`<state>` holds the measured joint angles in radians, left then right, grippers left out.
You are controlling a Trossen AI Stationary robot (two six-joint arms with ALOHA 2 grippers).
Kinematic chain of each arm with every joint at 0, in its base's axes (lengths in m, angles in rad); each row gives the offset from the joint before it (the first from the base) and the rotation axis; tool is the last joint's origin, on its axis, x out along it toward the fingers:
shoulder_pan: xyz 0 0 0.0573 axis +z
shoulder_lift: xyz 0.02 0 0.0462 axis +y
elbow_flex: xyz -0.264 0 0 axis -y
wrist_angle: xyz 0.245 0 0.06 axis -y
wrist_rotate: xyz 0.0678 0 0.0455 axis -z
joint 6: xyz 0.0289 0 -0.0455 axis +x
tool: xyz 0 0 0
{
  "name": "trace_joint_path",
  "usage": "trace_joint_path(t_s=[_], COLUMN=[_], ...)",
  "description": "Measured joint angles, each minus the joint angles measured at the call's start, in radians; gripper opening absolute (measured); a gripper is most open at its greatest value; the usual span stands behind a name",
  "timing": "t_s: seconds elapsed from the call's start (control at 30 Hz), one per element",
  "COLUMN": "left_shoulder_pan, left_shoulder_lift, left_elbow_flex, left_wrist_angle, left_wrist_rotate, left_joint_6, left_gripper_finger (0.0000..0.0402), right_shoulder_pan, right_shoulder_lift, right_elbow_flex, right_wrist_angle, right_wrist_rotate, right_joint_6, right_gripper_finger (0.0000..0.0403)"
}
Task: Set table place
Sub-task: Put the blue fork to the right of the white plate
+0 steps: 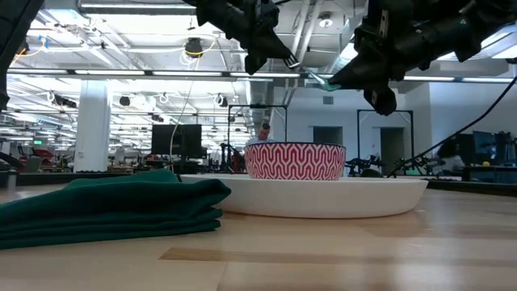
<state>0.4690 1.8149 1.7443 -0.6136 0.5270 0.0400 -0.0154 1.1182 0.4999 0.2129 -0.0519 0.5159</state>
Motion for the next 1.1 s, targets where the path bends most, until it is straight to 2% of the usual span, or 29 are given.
trace_joint_path(t_s=[1.1], left_shoulder_pan=[0.001], left_shoulder_lift=[0.002], left_elbow_flex=[0.000], left_wrist_angle=[0.030], left_wrist_rotate=[-0.013], left_joint_6=[0.019], left_gripper_finger=[0.0008], right_shoulder_pan=[-0.006], right_shoulder_lift=[0.000], right_elbow_flex=[0.000], right_wrist_angle=[0.009], right_wrist_rotate=[-0.011], right_joint_6=[0.007], right_gripper_finger=[0.0018])
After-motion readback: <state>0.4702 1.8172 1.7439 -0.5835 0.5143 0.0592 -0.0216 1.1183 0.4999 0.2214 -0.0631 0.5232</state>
